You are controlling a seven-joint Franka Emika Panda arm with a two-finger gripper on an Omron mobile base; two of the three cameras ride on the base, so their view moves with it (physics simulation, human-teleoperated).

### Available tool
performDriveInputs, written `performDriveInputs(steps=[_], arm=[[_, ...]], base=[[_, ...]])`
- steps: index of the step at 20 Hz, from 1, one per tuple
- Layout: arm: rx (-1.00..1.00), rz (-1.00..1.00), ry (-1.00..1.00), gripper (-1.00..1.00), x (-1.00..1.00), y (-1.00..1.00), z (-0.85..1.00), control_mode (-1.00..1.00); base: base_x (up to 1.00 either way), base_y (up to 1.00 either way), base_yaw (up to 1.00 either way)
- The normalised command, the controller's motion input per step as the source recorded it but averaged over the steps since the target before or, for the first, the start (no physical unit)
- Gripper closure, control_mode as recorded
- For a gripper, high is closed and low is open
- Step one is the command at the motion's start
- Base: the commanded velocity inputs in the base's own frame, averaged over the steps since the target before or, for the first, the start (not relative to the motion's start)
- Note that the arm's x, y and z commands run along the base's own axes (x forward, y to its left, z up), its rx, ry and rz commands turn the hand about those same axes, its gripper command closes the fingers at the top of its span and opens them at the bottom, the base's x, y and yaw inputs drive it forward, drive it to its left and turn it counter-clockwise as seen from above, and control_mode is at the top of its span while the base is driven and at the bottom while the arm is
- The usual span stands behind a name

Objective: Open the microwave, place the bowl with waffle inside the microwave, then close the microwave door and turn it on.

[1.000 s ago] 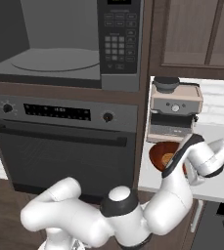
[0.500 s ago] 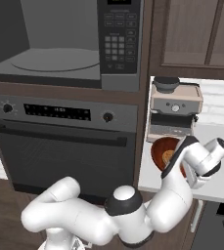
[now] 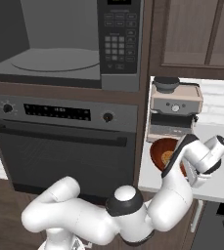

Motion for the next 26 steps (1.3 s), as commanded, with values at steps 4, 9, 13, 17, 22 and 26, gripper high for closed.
performDriveInputs(steps=[4,9,13,17,22,26], arm=[[0.00,0.00,-0.03,-1.00,0.03,0.03,0.00,-1.00],[0.00,0.00,-0.02,-1.00,0.01,0.01,0.01,-1.00],[0.00,0.00,0.00,-1.00,0.00,-0.07,0.02,-1.00],[0.00,0.00,0.00,-1.00,0.00,-0.02,0.00,-1.00],[0.00,0.00,-0.05,1.00,0.00,0.00,0.00,-1.00],[0.00,0.00,-0.09,1.00,0.01,0.00,0.00,-1.00]], base=[[0.00,0.00,0.00],[0.00,0.00,0.00],[0.00,0.00,0.00],[0.00,0.00,0.00],[0.00,0.00,0.00],[0.00,0.00,0.00]])
